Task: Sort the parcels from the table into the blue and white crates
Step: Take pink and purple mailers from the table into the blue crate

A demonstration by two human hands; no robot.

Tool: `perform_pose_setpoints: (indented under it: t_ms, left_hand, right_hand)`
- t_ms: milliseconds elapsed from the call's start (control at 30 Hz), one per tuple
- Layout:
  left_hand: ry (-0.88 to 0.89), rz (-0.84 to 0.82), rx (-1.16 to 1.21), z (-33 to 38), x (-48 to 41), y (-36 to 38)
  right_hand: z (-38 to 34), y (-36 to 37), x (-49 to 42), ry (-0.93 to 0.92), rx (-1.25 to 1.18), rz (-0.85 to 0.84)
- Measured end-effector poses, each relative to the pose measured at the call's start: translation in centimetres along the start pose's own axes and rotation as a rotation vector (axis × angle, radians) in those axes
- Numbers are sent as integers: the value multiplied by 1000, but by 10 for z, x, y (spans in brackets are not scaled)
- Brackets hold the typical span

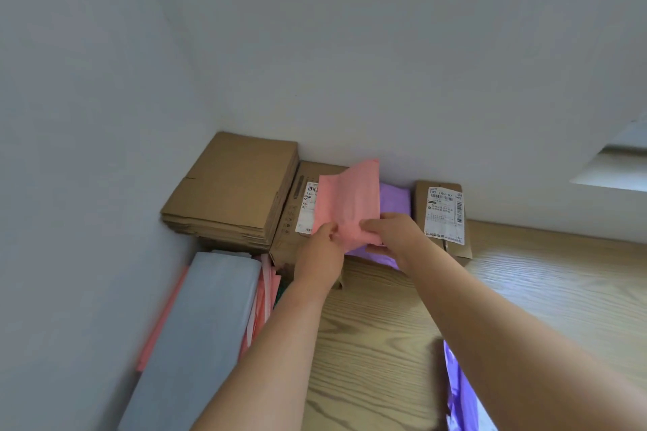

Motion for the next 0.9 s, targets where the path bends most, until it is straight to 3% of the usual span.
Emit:
perform_pose_setpoints:
  t_ms: [67, 200, 367, 533, 633, 833, 900]
  left_hand:
    - [-4, 45, 61, 9, 7, -1]
    - [21, 131, 411, 40, 23, -2]
    - [29, -4, 739, 83, 44, 16]
    - [-77, -108, 970, 103, 76, 48]
    - [-92, -135, 1009, 111, 95, 64]
    - [-92, -174, 1023, 120, 116, 84]
    - [-96, -181, 997, 120, 119, 86]
  right_hand:
    - [0, -1, 12, -21, -50, -50]
    - [0, -14, 41, -117, -84, -112]
    - [4, -49, 84, -292, 19, -161]
    - [17, -95, 123, -323, 9, -87]
    - [28, -122, 142, -368, -47, -44]
    - [54, -167, 146, -447, -113, 217]
    - [60, -176, 143, -420, -156, 197]
Point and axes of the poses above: each hand's wrist, its own x-axis away from the middle knuckle, its own y-axis out of the palm, z = x × y, the point moved 5 cm from there along -x, towards the middle knuckle, and after that the axes turned 9 degrees about y, right-handed, at the moved point
